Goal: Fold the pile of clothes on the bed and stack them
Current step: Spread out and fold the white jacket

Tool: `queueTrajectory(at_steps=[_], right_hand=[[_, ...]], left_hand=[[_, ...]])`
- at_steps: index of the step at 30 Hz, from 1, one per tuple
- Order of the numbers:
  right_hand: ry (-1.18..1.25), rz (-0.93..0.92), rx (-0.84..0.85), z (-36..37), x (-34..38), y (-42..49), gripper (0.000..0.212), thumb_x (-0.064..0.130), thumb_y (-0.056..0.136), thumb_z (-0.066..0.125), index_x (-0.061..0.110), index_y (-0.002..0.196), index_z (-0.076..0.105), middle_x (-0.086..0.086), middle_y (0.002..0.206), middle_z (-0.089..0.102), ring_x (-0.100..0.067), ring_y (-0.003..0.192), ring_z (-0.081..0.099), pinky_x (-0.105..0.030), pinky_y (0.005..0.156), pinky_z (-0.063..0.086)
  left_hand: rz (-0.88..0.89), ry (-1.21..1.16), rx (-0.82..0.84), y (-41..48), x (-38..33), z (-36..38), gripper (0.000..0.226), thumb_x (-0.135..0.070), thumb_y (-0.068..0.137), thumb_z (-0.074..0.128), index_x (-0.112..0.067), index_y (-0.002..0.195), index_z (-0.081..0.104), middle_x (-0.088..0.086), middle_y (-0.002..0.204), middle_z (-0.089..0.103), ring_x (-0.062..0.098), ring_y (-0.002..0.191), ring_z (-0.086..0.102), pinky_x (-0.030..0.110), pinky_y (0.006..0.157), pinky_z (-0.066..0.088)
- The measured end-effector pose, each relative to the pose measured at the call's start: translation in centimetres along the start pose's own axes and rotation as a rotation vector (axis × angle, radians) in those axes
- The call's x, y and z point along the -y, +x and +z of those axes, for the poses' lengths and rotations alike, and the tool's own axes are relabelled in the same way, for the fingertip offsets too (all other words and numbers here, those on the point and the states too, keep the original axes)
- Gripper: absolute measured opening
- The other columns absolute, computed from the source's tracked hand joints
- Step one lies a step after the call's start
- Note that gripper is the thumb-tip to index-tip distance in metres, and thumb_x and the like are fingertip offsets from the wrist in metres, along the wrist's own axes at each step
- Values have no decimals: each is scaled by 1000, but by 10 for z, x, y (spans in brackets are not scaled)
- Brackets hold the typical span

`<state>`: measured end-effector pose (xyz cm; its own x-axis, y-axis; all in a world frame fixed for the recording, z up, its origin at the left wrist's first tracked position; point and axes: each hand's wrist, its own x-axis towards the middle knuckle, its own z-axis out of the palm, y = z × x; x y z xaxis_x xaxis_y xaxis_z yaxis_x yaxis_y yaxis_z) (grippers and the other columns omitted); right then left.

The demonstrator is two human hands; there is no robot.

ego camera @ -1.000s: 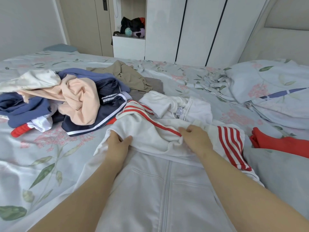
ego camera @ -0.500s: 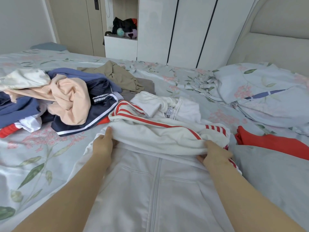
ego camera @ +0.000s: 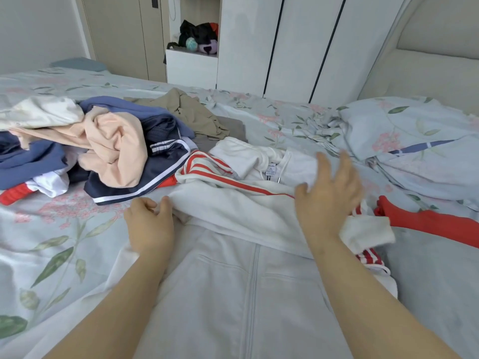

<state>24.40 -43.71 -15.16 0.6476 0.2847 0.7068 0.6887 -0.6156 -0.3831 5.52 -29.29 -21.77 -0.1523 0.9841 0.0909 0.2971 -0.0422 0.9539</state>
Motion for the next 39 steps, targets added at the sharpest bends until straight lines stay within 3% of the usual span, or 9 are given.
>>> queueTrajectory(at_steps=[3, 7, 13, 19, 24, 28, 33, 36, 39], right_hand=[[145, -303, 340, 24, 51, -1, 29, 13, 85, 56, 18, 111, 67, -6, 112, 66, -34, 110, 52, -40, 91, 35], [112, -547, 636, 72, 98, -8, 44, 20, 93, 50, 29, 136, 46, 2, 136, 49, -27, 121, 42, -37, 95, 34], [-96, -739, 686, 129, 123, 0, 32, 16, 94, 45, 19, 122, 60, -5, 126, 55, -30, 114, 48, -35, 86, 40], [742, 460, 650, 123, 110, 65, 9, 11, 96, 46, 11, 91, 54, -1, 73, 48, -17, 68, 48, -19, 54, 38], [464, 297, 666, 122, 70, 47, 25, 22, 93, 50, 12, 116, 58, -1, 104, 57, -20, 100, 53, -29, 92, 41], [409, 274, 545, 104, 25, 16, 19, 42, 92, 50, 24, 86, 55, 5, 91, 62, -24, 98, 59, -43, 94, 43], [-141, 98, 688, 78, -42, 3, 27, 38, 90, 50, 25, 113, 57, -1, 116, 61, -28, 113, 50, -41, 95, 32], [-378, 40, 742, 54, -69, 7, 33, 34, 93, 40, 25, 122, 53, -2, 123, 58, -27, 117, 47, -43, 101, 28], [-541, -55, 711, 30, -92, 13, 32, 34, 95, 35, 26, 120, 52, 0, 124, 56, -25, 120, 45, -44, 105, 26]], left_hand=[[252, 89, 101, 13, 5, 1, 33, -41, 86, 58, -12, 103, 59, 5, 103, 57, 23, 99, 49, 37, 85, 39], [318, 119, 409, 34, 20, 4, 52, -66, 74, 48, -31, 110, 60, -13, 113, 61, 11, 106, 53, 40, 97, 40], [563, 37, 468, 53, 32, 2, 29, -12, 78, 76, -21, 103, 65, -25, 99, 59, -13, 88, 48, 2, 74, 36], [507, -55, 440, 60, 32, -3, 39, -1, 78, 71, -38, 72, 62, -36, 89, 58, -7, 76, 53, 10, 65, 41], [431, -78, 440, 55, 26, 1, 23, -14, 80, 66, -35, 78, 57, -16, 91, 53, 5, 89, 49, 8, 71, 39], [404, 55, 347, 51, 31, 10, 13, -31, 89, 61, -21, 84, 55, -6, 89, 54, 23, 90, 52, 30, 70, 36], [858, 293, 146, 37, 17, 12, 34, -15, 78, 48, -5, 108, 60, 12, 111, 60, 36, 111, 54, 41, 91, 41], [1159, 293, 363, 7, -11, 34, 33, -9, 78, 43, -7, 99, 68, 8, 106, 65, 37, 114, 56, 42, 94, 45], [1216, 458, 563, -20, -27, 66, 32, -19, 74, 41, -15, 74, 72, 0, 72, 69, 28, 82, 67, 32, 72, 53]])
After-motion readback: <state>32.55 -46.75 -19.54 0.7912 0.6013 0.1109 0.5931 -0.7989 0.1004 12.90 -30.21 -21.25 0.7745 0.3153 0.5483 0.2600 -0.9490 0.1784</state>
